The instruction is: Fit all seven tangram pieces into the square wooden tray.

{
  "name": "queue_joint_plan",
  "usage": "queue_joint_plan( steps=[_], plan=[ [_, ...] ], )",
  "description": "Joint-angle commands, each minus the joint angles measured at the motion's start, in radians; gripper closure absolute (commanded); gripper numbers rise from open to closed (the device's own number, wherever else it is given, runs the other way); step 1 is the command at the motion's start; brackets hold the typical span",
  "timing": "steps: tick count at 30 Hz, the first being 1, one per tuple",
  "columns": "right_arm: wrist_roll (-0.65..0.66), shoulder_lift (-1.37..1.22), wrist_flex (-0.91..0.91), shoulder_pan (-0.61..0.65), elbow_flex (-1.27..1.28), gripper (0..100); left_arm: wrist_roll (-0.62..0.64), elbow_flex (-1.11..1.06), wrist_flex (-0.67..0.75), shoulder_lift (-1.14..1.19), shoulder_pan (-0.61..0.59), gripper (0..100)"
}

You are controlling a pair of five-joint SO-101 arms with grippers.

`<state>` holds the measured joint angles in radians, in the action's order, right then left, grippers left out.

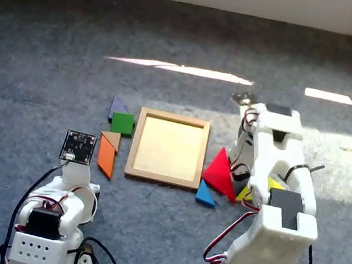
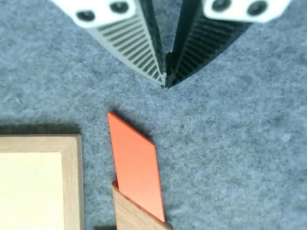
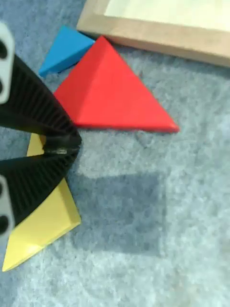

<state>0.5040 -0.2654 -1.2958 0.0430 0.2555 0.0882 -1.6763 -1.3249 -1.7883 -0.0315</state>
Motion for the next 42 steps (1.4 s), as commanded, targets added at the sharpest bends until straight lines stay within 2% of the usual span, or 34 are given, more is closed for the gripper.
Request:
queue_joint_plan(
  steps=[1,5,19,25,31,37,42],
  plan=[
    [-0.026,0.061,0.025,0.001,0.056,98.7,-0.008,-0.019,-0.005,-0.031,0.007,99],
    [-0.003,0.061,0.024,-0.039,0.12,98.7,-0.008,-0.019,-0.005,-0.031,0.007,99],
    [0.353,0.085,-0.122,-0.278,0.142,98.7,-0.008,-0.019,-0.005,-0.031,0.007,99],
    [0.384,0.309,-0.125,-0.352,0.15,98.7,-0.008,-0.019,-0.005,-0.031,0.007,99],
    [0.371,0.619,-0.136,-0.358,0.26,98.7,-0.008,-0.019,-0.005,-0.031,0.007,99],
    [0.086,0.863,-0.062,-0.321,0.403,98.1,-0.008,-0.019,-0.005,-0.031,0.007,99],
    [-0.333,0.938,0.048,-0.305,0.479,97.4,-0.008,-0.019,-0.005,-0.031,0.007,99]
  ],
)
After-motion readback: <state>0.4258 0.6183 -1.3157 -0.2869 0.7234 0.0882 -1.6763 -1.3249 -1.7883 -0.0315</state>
